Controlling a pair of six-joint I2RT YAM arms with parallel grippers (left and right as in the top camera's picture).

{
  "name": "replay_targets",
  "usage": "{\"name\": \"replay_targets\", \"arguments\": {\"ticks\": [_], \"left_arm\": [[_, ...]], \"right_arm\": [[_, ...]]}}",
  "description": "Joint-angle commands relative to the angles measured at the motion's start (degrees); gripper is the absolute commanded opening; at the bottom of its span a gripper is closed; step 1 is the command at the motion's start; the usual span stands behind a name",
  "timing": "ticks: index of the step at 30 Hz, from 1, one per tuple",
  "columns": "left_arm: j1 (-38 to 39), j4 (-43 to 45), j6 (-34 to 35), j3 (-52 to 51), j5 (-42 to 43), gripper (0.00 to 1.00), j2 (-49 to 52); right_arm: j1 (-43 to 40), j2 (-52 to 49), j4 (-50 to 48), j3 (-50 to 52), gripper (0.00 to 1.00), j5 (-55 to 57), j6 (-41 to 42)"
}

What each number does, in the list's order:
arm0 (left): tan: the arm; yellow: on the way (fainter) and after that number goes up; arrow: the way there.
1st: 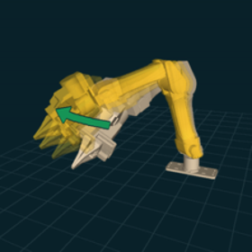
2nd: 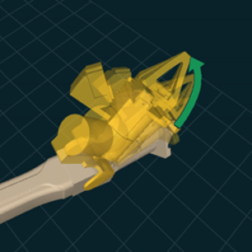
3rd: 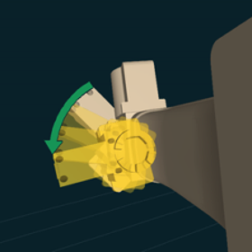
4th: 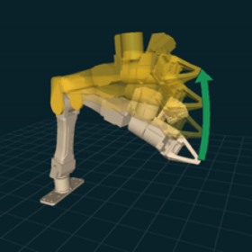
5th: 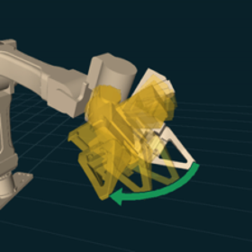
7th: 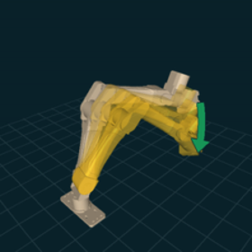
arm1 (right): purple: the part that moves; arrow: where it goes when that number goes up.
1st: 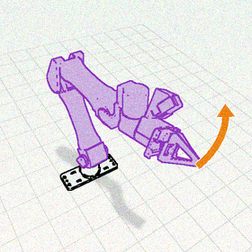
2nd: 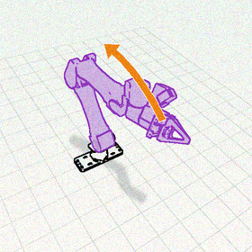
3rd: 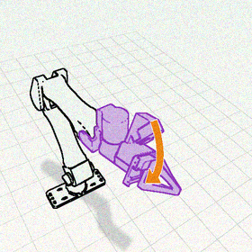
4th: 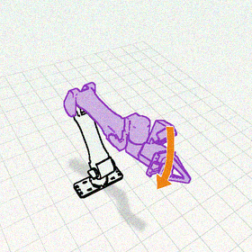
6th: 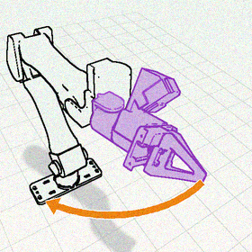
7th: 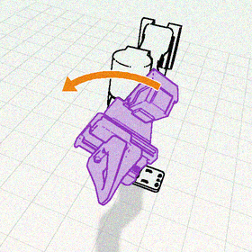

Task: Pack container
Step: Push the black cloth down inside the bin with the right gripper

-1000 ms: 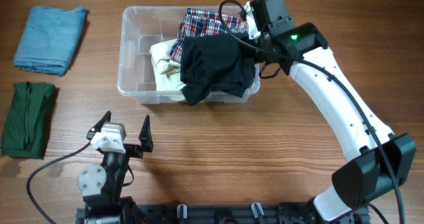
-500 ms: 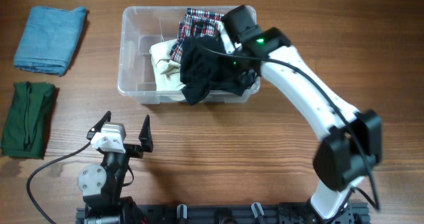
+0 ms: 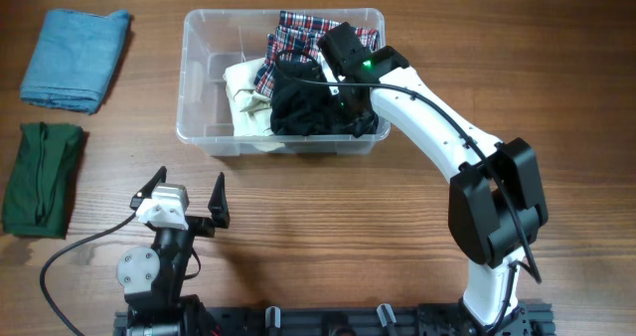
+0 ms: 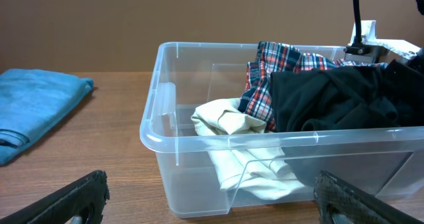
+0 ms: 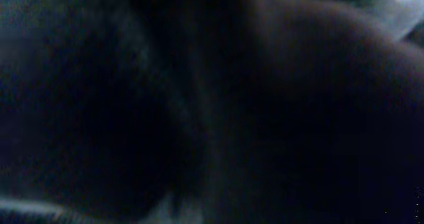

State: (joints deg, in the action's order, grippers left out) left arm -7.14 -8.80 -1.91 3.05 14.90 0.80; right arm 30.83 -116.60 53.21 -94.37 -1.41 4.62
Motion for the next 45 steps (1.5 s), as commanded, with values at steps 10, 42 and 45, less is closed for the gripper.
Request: {"name": "replay_targets", "arguments": {"ticks": [10,42,45], "left_arm": [[0.26,0.04,-0.87,-0.33,0.09,1.00,-0.42],[0.26,0.04,-0.87,-0.33,0.09,1.00,-0.42],[0.26,0.04,-0.87,-0.33,0.09,1.00,-0.42]], "right_arm": [[0.59,9.57,0.72,-5.51,0.04,-1.46,-2.34],[6.82,-4.13,-0.66,-5.38,0.04,-5.88,-3.17],[6.82,-5.33,-0.31,-5.38,0.04,-5.70,-3.50]]}}
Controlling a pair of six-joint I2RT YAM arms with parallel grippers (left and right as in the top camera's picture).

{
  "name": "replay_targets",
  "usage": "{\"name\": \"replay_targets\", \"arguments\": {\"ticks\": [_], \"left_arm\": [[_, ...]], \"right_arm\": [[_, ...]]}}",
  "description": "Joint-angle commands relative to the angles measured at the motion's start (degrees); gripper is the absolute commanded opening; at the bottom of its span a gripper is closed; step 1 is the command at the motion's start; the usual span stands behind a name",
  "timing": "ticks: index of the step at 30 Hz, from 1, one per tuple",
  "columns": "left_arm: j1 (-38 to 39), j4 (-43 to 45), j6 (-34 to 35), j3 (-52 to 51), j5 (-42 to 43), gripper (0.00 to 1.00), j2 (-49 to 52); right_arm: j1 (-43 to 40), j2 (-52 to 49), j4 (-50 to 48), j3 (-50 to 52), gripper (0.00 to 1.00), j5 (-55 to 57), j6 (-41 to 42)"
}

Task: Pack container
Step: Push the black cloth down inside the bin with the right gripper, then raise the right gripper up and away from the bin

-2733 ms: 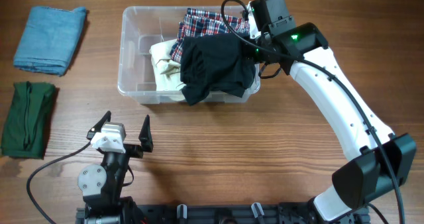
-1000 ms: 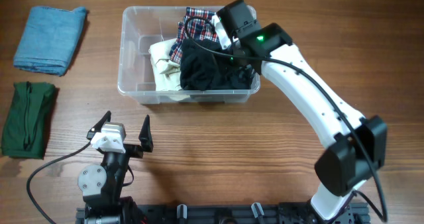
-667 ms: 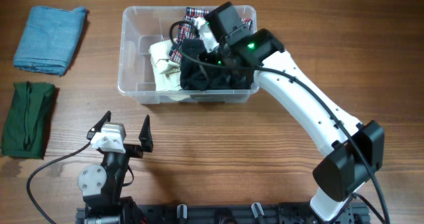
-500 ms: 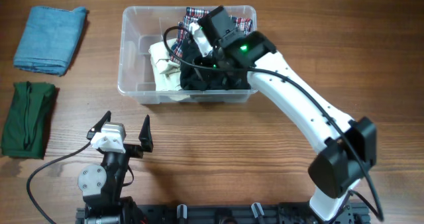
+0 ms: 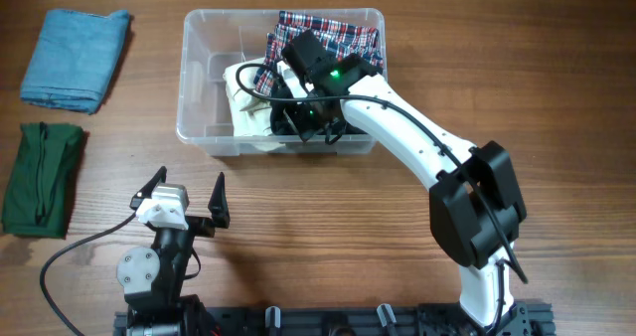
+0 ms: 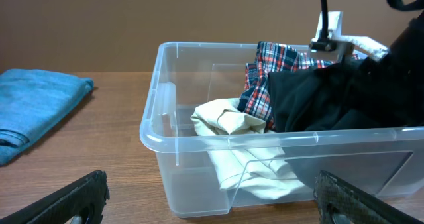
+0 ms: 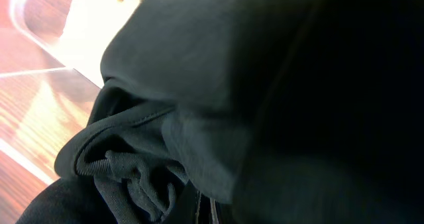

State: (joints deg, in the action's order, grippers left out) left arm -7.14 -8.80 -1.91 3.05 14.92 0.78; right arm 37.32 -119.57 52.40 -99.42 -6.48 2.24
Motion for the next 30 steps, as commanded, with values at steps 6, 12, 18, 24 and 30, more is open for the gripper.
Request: {"name": "replay_targets", "arguments": {"ticks": [6,12,18,24,30], "left_arm": [[0.26,0.04,-0.87,-0.33,0.07,1.00,-0.39],[0.26,0.04,-0.87,-0.33,0.07,1.00,-0.39],[0.26,0.04,-0.87,-0.33,0.07,1.00,-0.39],[0.26,0.04,-0.87,-0.33,0.07,1.00,-0.39],[0.26,0.04,-0.87,-0.33,0.07,1.00,-0.39]], "right_arm": [[0.33,-3.91,0.87,-0.31,0.04,-0.63,-2.27],[0.33,-3.98,0.96,-0.33,0.04,-0.42,-3.65],[0.33,-2.03,1.62,-3.80,0.26,-0.39,-3.65],[0.26,4.07,3.85,-12.52,0.73,0.94,-3.80],[-1.68,11.21,4.04,-16.26,1.00,1.20,-3.72]]}}
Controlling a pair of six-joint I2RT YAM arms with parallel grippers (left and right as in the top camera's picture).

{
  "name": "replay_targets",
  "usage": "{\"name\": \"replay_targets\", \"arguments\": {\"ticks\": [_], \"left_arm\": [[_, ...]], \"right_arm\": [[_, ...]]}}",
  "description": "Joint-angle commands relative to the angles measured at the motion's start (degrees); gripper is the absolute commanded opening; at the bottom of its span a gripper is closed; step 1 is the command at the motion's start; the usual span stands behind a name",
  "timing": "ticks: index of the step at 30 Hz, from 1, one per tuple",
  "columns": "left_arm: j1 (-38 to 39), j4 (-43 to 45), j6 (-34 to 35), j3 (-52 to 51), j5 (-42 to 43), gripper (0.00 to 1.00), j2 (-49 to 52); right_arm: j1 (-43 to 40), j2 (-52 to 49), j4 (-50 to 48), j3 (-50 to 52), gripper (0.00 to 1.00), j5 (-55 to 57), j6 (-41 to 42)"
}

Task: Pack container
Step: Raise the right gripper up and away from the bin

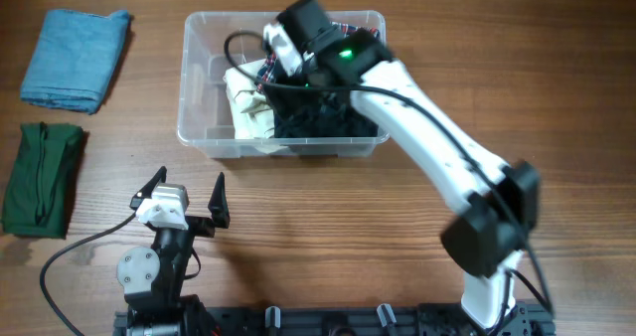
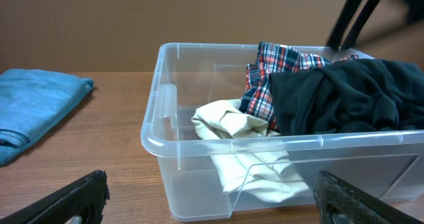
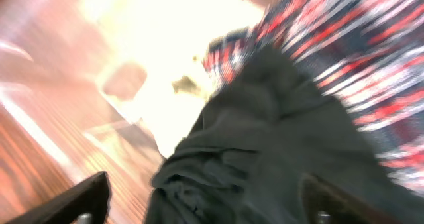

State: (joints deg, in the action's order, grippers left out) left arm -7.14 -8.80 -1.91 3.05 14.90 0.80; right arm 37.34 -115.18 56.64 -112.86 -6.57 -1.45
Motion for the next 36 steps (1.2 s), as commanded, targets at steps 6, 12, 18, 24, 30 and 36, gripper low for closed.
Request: {"name": "replay_targets", "arguments": {"ticks": [6,12,18,24,30,36], "left_arm": [[0.26,0.07,-0.87,-0.33,0.09,1.00,-0.42],[0.26,0.04,-0.87,-0.33,0.09,1.00,-0.42],[0.26,0.04,-0.87,-0.33,0.07,1.00,-0.42],[0.26,0.20,-0.87,-0.33,0.09,1.00,-0.42],[0.26,0.22,-0.87,-0.33,0.09,1.00,-0.42],[0.26,0.35,-0.87,-0.33,0.31,1.00,-0.42]], "right_arm": [[-8.68,12.17,1.16,-2.82,1.00,1.70,1.70],[-19.78,12.41,2.89,-2.73,0.99,1.88,7.54],[-32.09,11.58,3.54,-1.77,1.00,1.84,13.79],[-41.05,8.79,3.96,-1.77,1.00,1.84,15.61],[-46.56,4.83,4.76,-1.77,1.00,1.84,17.73],[-47.71,2.43,5.55,-1.77,1.00,1.84,18.12]]}}
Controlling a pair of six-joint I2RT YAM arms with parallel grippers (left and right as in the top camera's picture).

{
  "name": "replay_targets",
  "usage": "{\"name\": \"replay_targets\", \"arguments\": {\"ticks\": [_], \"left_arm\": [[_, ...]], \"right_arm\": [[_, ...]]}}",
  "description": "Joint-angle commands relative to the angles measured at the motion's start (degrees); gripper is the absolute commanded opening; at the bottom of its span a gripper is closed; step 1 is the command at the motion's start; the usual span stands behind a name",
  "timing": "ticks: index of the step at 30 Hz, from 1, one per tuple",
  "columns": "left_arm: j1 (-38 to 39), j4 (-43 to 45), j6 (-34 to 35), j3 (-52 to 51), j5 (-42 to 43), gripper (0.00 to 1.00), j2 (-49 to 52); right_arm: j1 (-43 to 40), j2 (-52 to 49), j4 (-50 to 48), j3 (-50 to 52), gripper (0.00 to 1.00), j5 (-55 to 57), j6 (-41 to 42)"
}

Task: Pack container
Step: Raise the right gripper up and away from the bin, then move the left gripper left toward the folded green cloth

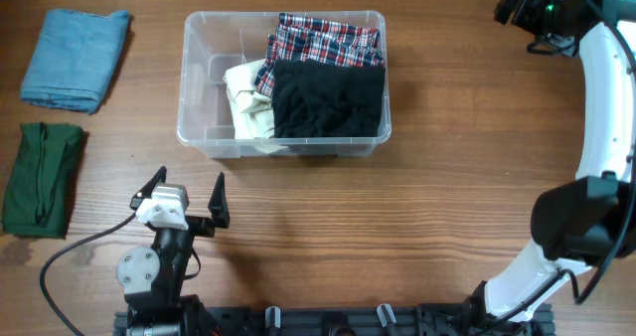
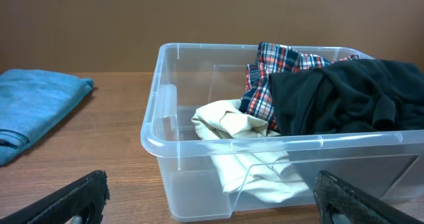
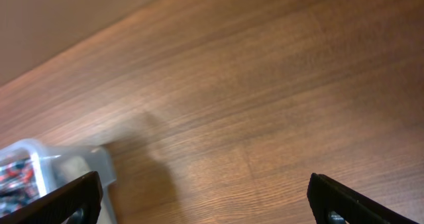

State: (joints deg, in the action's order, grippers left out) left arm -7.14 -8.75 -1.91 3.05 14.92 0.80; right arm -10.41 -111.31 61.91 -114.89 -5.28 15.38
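The clear plastic container (image 1: 196, 129) stands at the back middle of the table. Inside lie a plaid garment (image 1: 323, 38), a cream garment (image 1: 245, 97) and, on top at the right, a black garment (image 1: 328, 99). A folded blue cloth (image 1: 75, 58) and a folded green cloth (image 1: 40, 177) lie on the table at the left. My left gripper (image 1: 185, 192) stands open and empty in front of the container (image 2: 159, 141). My right gripper (image 1: 517, 2) hangs open and empty over bare wood at the far back right, with the container's corner (image 3: 40, 164) at the left edge of its view.
Brown wood table (image 1: 417, 227) all round. The blue cloth (image 2: 33, 111) also shows to the left of the container in the left wrist view. The right arm (image 1: 606, 107) runs along the table's right edge.
My right gripper was open just above the clothes in the container; now it is far off at the back right corner of the table. The black garment lies flattened in the container.
My right gripper was first buried in the black garment inside the container, then further left and still pressed into it. Later it stood open above the clothes, and now it is away at the right. The left arm and both folded cloths stayed put.
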Motion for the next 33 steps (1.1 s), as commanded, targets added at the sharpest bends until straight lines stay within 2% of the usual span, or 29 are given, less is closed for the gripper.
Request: {"name": "replay_targets", "arguments": {"ticks": [1,9,16,19,29,33], "left_arm": [[0.26,0.44,-0.90,-0.33,0.26,1.00,-0.42],[0.26,-1.03,0.04,1.03,2.64,1.00,-0.33],[0.22,-8.81,0.83,13.11,-0.20,1.00,7.74],[0.22,-14.78,0.83,23.52,-1.09,1.00,18.32],[0.22,-43.54,0.81,58.97,-3.41,1.00,55.23],[0.22,-48.19,0.83,64.76,-2.71,1.00,62.79]], "right_arm": [[0.07,-1.66,0.26,0.26,1.00,0.55,1.31],[0.07,-1.73,0.07,0.26,1.00,0.55,1.31],[0.04,-1.73,0.04,0.26,1.00,0.55,1.29],[0.04,-1.73,0.07,0.26,1.00,0.55,1.31],[0.04,-1.73,0.04,0.26,1.00,0.55,1.31],[0.04,-1.73,0.04,0.26,1.00,0.55,1.31]]}}
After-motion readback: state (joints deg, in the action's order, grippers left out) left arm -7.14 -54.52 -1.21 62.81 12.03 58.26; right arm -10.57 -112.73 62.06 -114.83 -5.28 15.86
